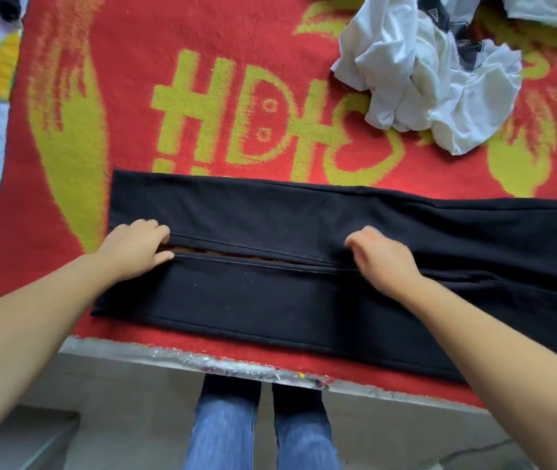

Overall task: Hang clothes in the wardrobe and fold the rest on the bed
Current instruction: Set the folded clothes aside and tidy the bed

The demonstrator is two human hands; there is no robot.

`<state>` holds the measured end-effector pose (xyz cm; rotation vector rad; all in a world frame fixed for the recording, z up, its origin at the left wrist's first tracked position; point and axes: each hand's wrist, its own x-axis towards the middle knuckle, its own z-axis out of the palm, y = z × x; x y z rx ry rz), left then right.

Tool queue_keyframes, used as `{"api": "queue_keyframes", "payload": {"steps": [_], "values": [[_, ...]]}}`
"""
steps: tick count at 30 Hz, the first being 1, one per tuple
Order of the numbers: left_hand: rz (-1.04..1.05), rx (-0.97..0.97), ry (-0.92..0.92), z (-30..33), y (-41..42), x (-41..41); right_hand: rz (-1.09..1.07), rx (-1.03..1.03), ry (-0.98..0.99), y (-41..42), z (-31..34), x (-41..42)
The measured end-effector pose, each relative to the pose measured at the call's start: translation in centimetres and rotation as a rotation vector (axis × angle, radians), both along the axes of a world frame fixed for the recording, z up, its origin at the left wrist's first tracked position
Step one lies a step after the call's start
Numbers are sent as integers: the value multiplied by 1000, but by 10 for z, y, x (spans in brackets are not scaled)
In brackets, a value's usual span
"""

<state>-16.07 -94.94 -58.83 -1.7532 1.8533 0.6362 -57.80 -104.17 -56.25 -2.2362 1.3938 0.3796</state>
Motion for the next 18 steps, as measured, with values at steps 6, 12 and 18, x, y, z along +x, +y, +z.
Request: {"api": "queue_keyframes", "payload": {"steps": [6,12,18], "values": [[98,-257,-12,-2,-66,14,-77,36,282,-108,-3,-3],[-35,-150,-180,7,-90,14,-55,24,407,-115,-8,-3],[-32,-396,32,50,-59,22,-69,-111,103,-90,45,-45]]}}
